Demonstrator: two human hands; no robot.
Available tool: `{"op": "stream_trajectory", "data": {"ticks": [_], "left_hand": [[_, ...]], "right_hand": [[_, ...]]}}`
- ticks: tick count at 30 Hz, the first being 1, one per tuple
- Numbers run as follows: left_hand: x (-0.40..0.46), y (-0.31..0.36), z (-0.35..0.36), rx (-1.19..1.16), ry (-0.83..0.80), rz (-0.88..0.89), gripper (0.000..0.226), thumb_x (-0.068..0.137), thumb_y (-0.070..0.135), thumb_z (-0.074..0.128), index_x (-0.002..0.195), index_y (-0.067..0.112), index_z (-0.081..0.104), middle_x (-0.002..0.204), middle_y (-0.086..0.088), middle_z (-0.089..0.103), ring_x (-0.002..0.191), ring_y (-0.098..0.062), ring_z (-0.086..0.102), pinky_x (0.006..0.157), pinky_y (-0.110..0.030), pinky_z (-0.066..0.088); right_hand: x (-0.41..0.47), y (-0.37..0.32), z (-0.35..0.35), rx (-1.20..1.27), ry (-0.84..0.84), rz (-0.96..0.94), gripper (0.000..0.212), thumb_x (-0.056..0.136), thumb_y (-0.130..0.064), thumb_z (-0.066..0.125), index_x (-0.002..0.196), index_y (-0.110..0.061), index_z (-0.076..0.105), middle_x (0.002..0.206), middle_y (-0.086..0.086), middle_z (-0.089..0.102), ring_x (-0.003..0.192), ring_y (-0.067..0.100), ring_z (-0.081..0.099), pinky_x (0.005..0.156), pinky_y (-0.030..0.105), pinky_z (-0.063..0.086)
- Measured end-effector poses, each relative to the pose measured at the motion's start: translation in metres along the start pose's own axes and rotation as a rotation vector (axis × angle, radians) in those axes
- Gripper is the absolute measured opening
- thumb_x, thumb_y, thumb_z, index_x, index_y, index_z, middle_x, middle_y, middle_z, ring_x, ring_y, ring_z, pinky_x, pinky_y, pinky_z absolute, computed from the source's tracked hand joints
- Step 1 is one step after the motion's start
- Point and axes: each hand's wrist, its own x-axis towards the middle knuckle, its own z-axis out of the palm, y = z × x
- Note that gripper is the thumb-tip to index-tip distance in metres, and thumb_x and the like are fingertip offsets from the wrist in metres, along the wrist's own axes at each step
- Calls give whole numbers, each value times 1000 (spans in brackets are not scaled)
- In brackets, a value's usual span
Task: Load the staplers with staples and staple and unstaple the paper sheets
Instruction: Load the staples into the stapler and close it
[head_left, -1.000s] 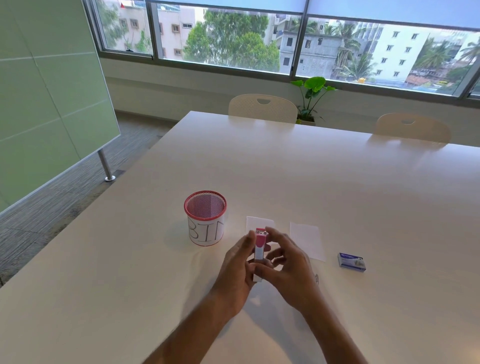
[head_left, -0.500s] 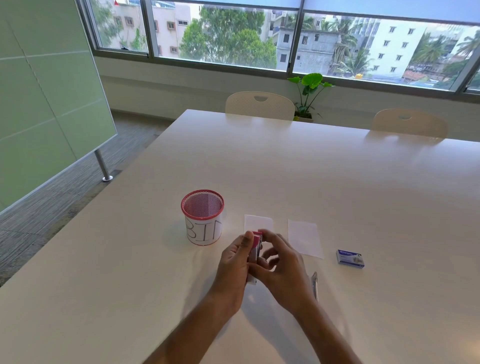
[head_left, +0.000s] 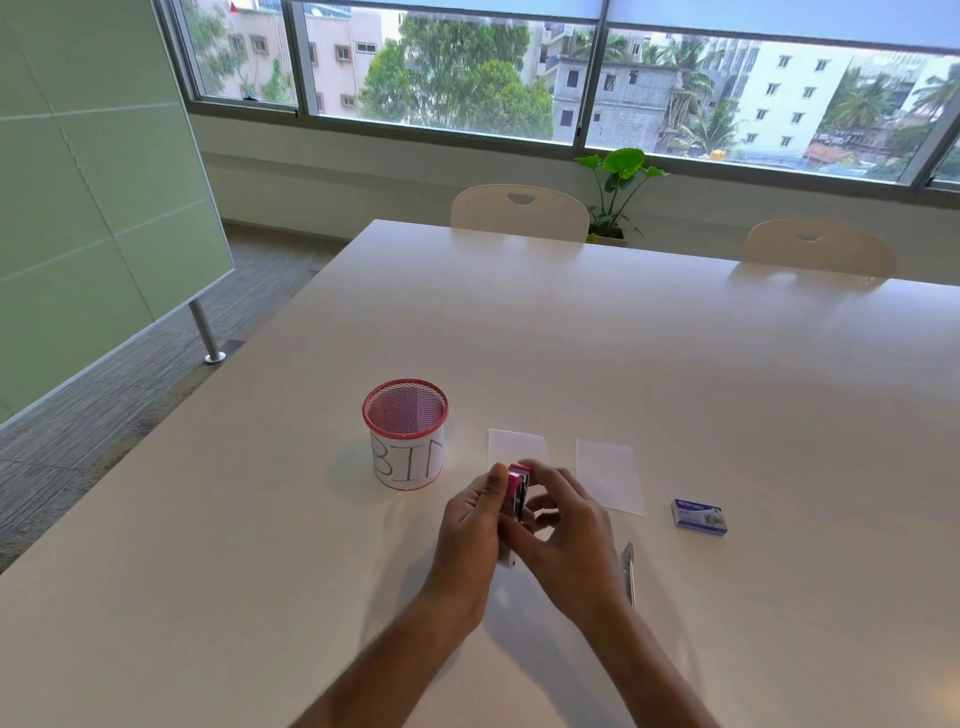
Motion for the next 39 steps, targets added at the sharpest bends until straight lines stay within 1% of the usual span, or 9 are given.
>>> {"op": "stream_trajectory", "data": {"ticks": [2,8,11,16,21,27,30,33,39], "left_hand": [[-1,0,2,10,9,-2,44,82,51,42,108,24,65,100,-7,73,96,-25,69,81,-41,58],[-3,3,2,99,46,59,38,79,55,41,95,30,65,84,5,73,74,-9,71,65,-29,59],[-3,6,0,121,68,91,33,79,54,41,91,35,65,86,12,73,79,-5,70,61,-14,53],[1,4,-4,171,76,65,31,79,55,44,83,36,69,79,14,75,78,-6,72,62,-13,52],[5,3,-7,225,59,66,35,80,54,45,85,32,71,76,13,75,76,-2,71,58,-7,49],[11,2,-11,305,101,93,23,90,43,52,84,33,71,77,14,74,77,-2,70,60,-7,49],[15,1,-15,350,137,123,17,94,30,55,92,29,72,85,12,72,81,-6,68,61,-8,51],[19,-1,-18,404,170,146,18,94,24,56,101,22,72,91,10,70,84,-7,65,62,-6,50],[22,-2,-21,411,189,143,19,93,18,57,104,15,72,91,4,71,87,-13,65,78,-26,57]], "right_hand": [[0,-1,0,-11,9,0,54,75,-23,80,125,-25,58,112,-10,61,86,6,64,71,20,58],[-3,-7,3,-55,47,13,58,75,-26,79,128,-19,57,115,-7,60,77,7,67,70,27,60],[-4,-11,5,-62,68,37,58,77,-27,78,130,-17,57,116,-5,62,72,8,69,69,31,61],[-3,-12,7,-104,89,75,59,78,-26,77,131,-13,56,108,0,69,64,8,69,70,33,61],[-2,-11,7,-154,107,84,69,80,-39,72,140,-16,45,92,-3,75,76,10,71,80,31,59],[-3,-5,8,-278,14,100,68,82,-48,65,140,-20,45,101,-1,74,85,15,70,79,31,58],[-5,-6,9,-342,-71,94,51,81,-48,63,125,-21,57,97,-2,73,78,13,68,73,25,57],[-7,-10,11,-434,-125,91,33,80,-47,61,104,-24,61,85,-4,72,64,10,58,54,10,41],[-10,-14,13,-487,-186,99,32,81,-41,62,102,-16,64,79,0,67,56,9,48,43,8,25]]}}
